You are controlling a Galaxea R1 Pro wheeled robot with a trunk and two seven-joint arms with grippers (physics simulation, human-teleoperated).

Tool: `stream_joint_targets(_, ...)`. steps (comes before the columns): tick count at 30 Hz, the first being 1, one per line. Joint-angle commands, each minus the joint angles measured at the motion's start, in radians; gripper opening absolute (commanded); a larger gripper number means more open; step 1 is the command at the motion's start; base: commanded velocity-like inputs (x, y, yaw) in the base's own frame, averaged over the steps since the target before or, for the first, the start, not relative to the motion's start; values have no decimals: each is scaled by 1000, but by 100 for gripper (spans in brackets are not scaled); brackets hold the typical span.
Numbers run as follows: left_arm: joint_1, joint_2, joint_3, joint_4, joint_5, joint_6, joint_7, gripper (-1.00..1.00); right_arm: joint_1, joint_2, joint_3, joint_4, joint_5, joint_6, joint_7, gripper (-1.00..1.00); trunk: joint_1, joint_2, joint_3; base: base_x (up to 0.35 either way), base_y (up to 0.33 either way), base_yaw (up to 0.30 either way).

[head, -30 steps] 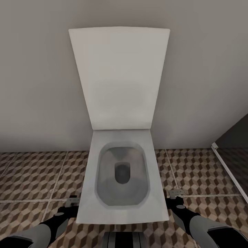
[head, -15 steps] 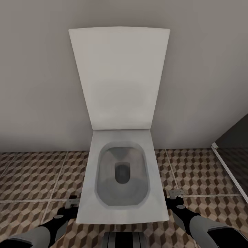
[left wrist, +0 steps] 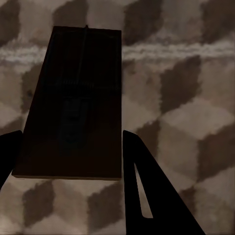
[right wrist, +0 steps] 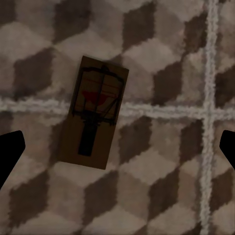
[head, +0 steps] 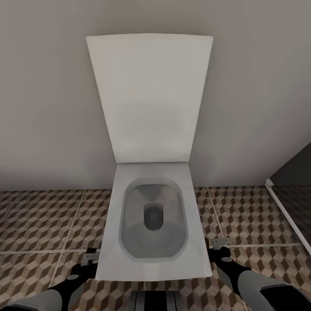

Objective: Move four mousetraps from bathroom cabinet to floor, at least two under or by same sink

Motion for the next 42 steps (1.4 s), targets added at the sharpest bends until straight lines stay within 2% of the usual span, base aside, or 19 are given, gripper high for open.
stream_joint_targets(1, 1, 0, -9, 1, 7, -9, 2, -100, -1, 0, 7, 2, -2, -4, -3, 100, 0, 0, -1, 0, 0, 0)
stream_joint_targets(4, 4, -1, -9, 1, 1, -25, 3, -100, -1, 1, 7, 2, -2, -4, -3, 100, 0, 0, -1, 0, 0, 0)
stream_joint_targets(12, 8, -2, -9, 2, -44, -40, 3, -100, -1, -1, 7, 2, -2, -4, -3, 100, 0, 0, -1, 0, 0, 0)
stream_joint_targets(25, 17, -2, -8, 2, -53, -55, 3, -100, -1, -1, 7, 2, -2, -4, -3, 100, 0, 0, -1, 0, 0, 0)
stream_joint_targets(26, 17, -2, -8, 2, -53, -55, 3, 100, -1, -1, 7, 2, -2, -4, -3, 100, 0, 0, -1, 0, 0, 0)
stream_joint_targets(42, 17, 0, -8, 2, -53, -56, 3, 100, -1, -2, 7, 2, -2, -4, -3, 100, 0, 0, -1, 0, 0, 0)
